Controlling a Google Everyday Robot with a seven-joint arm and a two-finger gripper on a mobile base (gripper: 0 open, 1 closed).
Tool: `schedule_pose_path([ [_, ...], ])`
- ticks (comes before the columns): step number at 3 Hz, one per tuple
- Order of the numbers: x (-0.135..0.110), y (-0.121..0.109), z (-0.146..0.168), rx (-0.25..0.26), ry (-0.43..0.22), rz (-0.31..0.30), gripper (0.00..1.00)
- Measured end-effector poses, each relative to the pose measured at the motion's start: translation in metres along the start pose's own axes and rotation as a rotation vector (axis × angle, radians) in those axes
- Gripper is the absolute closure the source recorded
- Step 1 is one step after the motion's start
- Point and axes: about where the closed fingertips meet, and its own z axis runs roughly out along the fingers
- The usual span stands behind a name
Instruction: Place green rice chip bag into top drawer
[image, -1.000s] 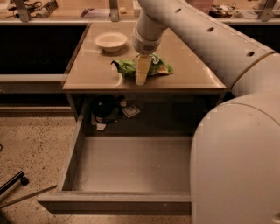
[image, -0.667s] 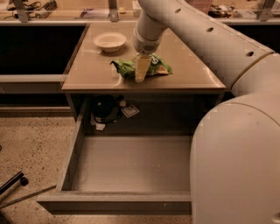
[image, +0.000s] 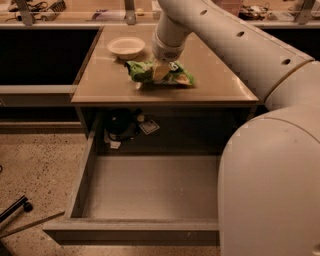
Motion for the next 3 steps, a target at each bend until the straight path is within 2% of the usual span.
schedule_pose_path([
  [1, 0.0, 0.026, -0.02, -0.014, -0.015, 0.015, 0.88],
  [2, -0.011, 0.086, -0.051, -0.053, -0.078, 0.053, 1.0],
  [3, -0.015, 0.138, -0.073, -0.099, -0.098, 0.078, 1.0],
])
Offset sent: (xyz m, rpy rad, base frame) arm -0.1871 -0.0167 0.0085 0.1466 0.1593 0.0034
